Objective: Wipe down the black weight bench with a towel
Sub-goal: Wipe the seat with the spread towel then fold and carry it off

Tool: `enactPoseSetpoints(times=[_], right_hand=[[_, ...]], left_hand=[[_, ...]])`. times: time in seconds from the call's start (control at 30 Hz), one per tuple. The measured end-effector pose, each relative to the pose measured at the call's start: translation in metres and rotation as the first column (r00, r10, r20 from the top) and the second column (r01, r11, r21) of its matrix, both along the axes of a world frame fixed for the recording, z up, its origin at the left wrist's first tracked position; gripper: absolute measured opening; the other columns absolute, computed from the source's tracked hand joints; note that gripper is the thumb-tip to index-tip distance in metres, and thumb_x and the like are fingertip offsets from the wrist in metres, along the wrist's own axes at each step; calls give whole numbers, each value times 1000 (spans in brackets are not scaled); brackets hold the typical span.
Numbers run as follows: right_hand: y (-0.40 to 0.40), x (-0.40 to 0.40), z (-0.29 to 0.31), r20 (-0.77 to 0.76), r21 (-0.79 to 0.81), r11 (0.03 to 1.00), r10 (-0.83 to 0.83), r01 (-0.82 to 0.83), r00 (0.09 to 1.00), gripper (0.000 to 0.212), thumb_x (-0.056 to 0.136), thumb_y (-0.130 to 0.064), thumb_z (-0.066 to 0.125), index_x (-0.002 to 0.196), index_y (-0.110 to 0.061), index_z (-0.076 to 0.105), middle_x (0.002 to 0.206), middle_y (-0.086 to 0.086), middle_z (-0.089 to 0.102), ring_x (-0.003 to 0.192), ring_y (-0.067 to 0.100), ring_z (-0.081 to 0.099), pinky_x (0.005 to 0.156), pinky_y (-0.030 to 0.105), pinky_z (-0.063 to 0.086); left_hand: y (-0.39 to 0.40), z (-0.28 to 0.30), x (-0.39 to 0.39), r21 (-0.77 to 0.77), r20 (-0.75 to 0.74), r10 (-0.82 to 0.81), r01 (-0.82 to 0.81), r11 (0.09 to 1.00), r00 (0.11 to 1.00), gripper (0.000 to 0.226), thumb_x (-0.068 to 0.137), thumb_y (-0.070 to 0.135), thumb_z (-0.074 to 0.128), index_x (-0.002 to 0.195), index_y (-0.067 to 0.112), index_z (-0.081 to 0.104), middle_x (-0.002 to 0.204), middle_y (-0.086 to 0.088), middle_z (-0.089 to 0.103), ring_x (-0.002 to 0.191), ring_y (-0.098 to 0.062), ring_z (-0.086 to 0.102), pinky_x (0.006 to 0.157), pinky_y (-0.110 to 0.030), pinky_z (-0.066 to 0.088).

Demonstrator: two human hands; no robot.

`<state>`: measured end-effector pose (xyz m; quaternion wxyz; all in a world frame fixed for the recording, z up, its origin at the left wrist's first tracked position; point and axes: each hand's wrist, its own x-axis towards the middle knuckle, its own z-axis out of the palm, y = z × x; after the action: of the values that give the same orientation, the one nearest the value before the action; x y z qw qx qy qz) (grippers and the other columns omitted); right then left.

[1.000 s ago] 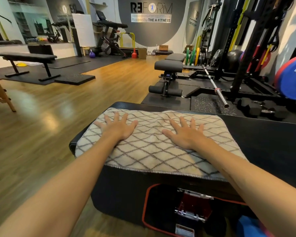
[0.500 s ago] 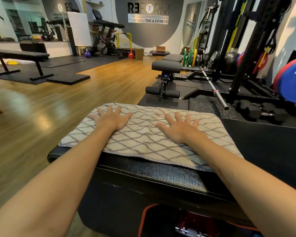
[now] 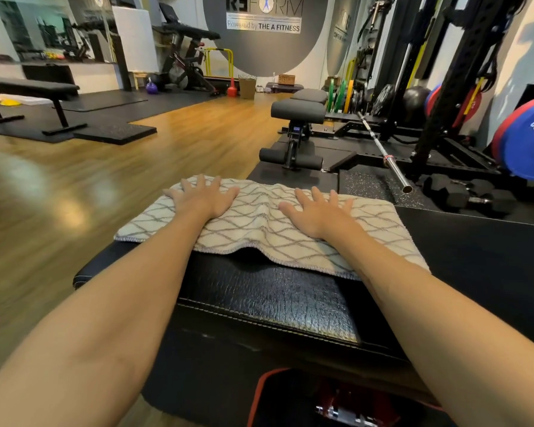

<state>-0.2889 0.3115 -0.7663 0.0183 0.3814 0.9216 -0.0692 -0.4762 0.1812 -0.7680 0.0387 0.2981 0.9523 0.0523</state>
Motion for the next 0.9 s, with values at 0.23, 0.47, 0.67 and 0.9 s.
enactPoseSetpoints(times=[0.23,0.47,0.67,0.9], right_hand=[[-41,29,4,8,-14,999,52,-52,999,79,89,-79,9,157,-41,4,167,-3,-7,152,36,-10,116,65,-8],[-80,56,6,32,-37,996,82,-81,996,79,89,-79,8,157,-40,1,167,-2,-9,151,36,-12,116,65,-10],[-98,75,1,24,-26,992,126,-125,992,71,95,-67,8,158,-37,-3,166,-2,-11,151,34,-14,116,64,-9],[-94,74,-2,30,-27,989,148,-147,989,63,101,-54,6,159,-31,-3,166,-3,-13,151,32,-16,117,63,-7]], left_hand=[[-42,2,43,-9,2,-40,40,999,999,77,86,79,6,153,42,5,164,4,-3,149,-35,-3,108,-73,-1],[-74,2,92,-12,15,-41,41,999,999,77,86,79,5,154,40,4,164,3,-3,148,-36,-5,107,-73,-5],[-74,2,127,-55,-9,-45,44,998,999,75,88,75,4,154,39,1,164,0,-5,147,-41,-6,105,-75,-6],[-50,-4,129,-67,18,-88,89,994,996,76,87,77,4,153,40,-4,163,-1,-9,145,-45,-10,102,-78,-7]])
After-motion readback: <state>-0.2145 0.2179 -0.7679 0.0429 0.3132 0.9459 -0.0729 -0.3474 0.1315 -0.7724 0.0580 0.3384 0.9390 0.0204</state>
